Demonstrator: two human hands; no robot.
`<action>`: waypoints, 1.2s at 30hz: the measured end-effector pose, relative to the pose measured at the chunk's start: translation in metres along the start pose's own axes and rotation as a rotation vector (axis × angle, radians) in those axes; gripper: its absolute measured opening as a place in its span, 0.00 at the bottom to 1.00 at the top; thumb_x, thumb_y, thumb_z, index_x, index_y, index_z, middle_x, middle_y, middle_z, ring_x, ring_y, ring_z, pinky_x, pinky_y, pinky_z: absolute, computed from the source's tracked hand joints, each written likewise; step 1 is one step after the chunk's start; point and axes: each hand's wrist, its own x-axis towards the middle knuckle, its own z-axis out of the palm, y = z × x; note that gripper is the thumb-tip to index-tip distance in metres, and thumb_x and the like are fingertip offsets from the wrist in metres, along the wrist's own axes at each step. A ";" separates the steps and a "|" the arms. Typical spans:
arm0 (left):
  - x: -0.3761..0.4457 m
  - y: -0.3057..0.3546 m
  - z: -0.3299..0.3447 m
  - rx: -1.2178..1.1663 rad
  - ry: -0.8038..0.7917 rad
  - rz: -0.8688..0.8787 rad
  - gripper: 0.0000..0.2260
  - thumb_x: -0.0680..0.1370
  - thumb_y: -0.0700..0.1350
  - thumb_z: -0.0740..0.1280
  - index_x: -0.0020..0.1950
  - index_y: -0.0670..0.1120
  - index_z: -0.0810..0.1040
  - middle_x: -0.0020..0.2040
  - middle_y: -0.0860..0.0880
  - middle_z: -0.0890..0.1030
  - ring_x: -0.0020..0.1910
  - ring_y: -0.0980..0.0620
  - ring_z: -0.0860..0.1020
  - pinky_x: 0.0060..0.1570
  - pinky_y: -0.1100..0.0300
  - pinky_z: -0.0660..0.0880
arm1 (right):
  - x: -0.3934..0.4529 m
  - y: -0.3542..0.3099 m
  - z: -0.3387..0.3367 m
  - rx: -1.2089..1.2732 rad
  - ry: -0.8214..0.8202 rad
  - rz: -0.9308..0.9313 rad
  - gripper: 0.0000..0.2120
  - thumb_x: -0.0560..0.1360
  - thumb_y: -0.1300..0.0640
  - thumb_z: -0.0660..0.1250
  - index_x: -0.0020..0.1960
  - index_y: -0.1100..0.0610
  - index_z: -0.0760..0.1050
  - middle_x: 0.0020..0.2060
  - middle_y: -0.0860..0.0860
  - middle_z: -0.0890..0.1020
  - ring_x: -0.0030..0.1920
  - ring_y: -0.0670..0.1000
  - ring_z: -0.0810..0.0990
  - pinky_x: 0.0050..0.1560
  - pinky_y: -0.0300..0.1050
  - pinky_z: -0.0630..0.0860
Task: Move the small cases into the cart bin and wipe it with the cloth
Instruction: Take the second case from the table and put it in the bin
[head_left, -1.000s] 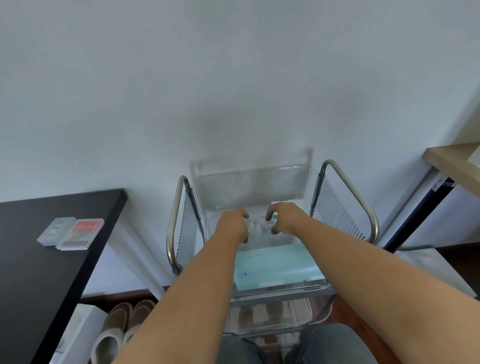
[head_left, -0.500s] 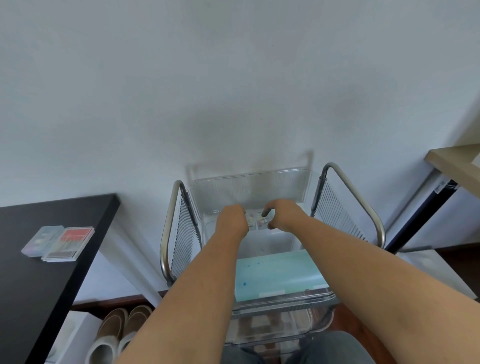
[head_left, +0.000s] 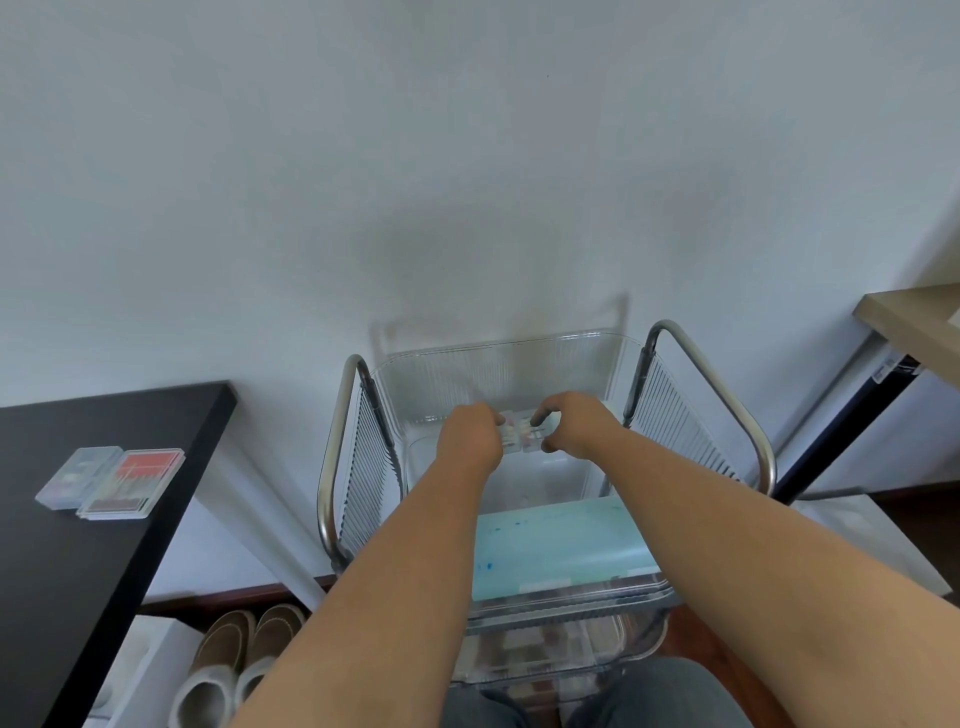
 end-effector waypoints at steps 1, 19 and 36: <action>0.000 0.000 0.000 0.002 -0.001 0.004 0.22 0.76 0.36 0.71 0.69 0.48 0.77 0.66 0.44 0.78 0.62 0.44 0.78 0.61 0.58 0.72 | 0.000 0.000 0.001 -0.002 0.003 -0.003 0.16 0.66 0.64 0.77 0.51 0.52 0.82 0.60 0.53 0.79 0.53 0.56 0.80 0.51 0.48 0.79; 0.003 -0.004 0.001 0.034 0.013 0.039 0.19 0.78 0.36 0.68 0.67 0.50 0.79 0.66 0.45 0.78 0.60 0.45 0.78 0.59 0.57 0.73 | 0.003 0.002 0.006 -0.006 0.044 -0.008 0.16 0.65 0.61 0.79 0.51 0.52 0.81 0.57 0.52 0.81 0.50 0.53 0.79 0.50 0.47 0.78; -0.061 -0.024 -0.184 -0.524 0.292 0.139 0.19 0.74 0.36 0.67 0.62 0.52 0.79 0.50 0.50 0.83 0.44 0.49 0.82 0.48 0.54 0.82 | -0.038 -0.145 -0.028 0.738 0.184 -0.110 0.06 0.74 0.57 0.65 0.48 0.56 0.80 0.30 0.53 0.81 0.26 0.48 0.73 0.26 0.37 0.69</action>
